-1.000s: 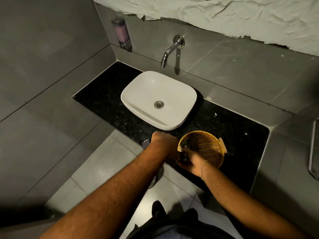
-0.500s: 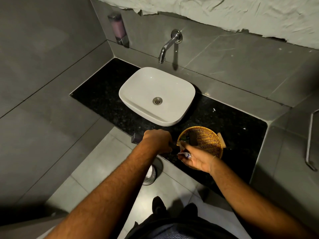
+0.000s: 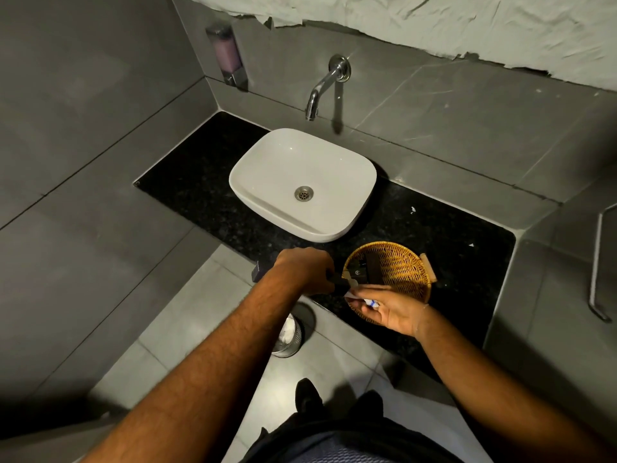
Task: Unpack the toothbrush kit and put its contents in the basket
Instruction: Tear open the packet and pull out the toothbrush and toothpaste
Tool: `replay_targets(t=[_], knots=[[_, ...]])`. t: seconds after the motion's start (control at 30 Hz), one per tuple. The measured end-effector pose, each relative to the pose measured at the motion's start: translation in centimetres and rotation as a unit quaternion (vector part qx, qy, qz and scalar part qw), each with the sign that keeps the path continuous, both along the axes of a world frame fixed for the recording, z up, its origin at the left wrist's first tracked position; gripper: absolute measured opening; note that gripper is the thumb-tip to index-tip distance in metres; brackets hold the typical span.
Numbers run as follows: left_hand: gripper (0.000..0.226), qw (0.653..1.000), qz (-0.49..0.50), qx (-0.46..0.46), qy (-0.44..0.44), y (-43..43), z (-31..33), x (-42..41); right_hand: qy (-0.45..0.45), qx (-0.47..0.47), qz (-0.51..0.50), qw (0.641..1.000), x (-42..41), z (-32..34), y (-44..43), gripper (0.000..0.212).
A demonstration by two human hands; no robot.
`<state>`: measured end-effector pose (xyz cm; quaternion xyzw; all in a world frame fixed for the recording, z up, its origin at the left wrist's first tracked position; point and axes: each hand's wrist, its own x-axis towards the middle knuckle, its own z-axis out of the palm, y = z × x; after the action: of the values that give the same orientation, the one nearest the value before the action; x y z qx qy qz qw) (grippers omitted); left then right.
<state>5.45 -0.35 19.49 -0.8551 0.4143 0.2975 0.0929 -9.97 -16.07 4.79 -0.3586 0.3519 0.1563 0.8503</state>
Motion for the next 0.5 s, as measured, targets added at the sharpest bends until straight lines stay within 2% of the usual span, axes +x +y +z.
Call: replay_targets(t=[0.13,0.5], knots=[[0.038,0.999,0.013,0.001,0.031,0.1,-0.8,-0.4,0.000,-0.004,0.024,1.000,-0.5,-0.1,-0.8,0.038],[0.034,0.995,0.012,-0.032,0.093,2.2,-5.0,-0.5,0.020,-0.066,0.098,0.993,-0.6,0.0,-1.6,0.023]])
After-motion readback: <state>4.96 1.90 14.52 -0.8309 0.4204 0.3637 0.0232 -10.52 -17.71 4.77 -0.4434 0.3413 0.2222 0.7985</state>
